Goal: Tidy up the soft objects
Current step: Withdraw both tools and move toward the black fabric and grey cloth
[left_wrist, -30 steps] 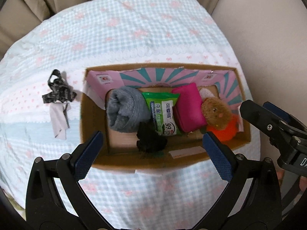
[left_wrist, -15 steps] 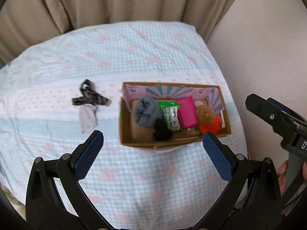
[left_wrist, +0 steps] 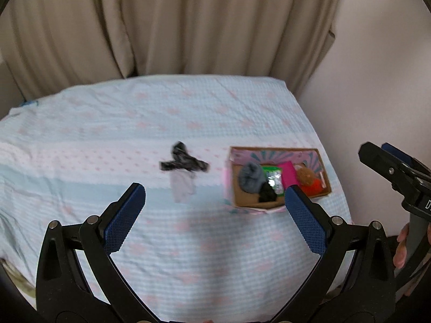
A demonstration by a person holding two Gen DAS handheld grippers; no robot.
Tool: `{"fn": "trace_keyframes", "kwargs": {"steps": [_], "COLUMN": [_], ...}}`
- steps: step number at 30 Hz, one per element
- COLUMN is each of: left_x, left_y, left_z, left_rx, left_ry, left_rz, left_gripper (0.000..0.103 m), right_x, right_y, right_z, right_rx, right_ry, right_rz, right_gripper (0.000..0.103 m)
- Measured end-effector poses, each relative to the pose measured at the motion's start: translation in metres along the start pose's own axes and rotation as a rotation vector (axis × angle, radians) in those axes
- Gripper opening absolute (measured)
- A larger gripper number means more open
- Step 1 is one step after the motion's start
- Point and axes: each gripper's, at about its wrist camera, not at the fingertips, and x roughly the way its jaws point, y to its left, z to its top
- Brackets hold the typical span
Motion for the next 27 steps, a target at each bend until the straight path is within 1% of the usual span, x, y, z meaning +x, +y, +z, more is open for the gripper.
{"fn": "trace_keyframes", "kwargs": {"steps": [4, 7, 11, 14, 17, 20, 23, 27], "left_x": [-0.015, -0.018, -0.013, 0.0, 0.017, 0.044, 0.078, 0.133], "left_y": [0.041, 0.073, 0.107, 0.126, 0.142, 0.155, 0.165, 0.167], "left_z": [0.005, 0.011, 0.021, 0.031, 0.042, 0.052, 0.061, 0.069], "left_rx": [0.015, 0.017, 0.031, 0.061, 0.084, 0.101, 0.112, 0.162], "left_ry": [-0.029, -0.038, -0.049, -0.042, -0.028, -0.002, 0.039, 0.104], "left_rz": [0.005, -0.006, -0.042, -0.061, -0.084, -0.101, -0.125, -0.126], "left_gripper": [0.103, 0.103, 0.103, 0.103, 0.103, 0.103, 0.103, 0.103], "right_x": [-0.005, -0.001, 0.011, 0.024, 0.042, 0.068, 0.099, 0.142], "right_y": [0.037, 0.063, 0.091, 0.106, 0.118, 0.129, 0.136, 0.141], "right_z": [-0.003, -0.005, -0.007, -0.01, -0.014, -0.019, -0.028, -0.043], "right_rx": [-0.007, -0.011, -0.01, 0.0, 0.001, -0.018, -0.04, -0.061], "right_ry": [-0.039, -0.055, -0.066, -0.067, -0.057, -0.036, -0.001, 0.046], "right_rz": [-0.015, -0.02, -0.029, -0.032, -0.025, -0.018, -0.008, -0.007], "right_gripper": [0.103, 0.103, 0.103, 0.103, 0.103, 0.103, 0.103, 0.103]}}
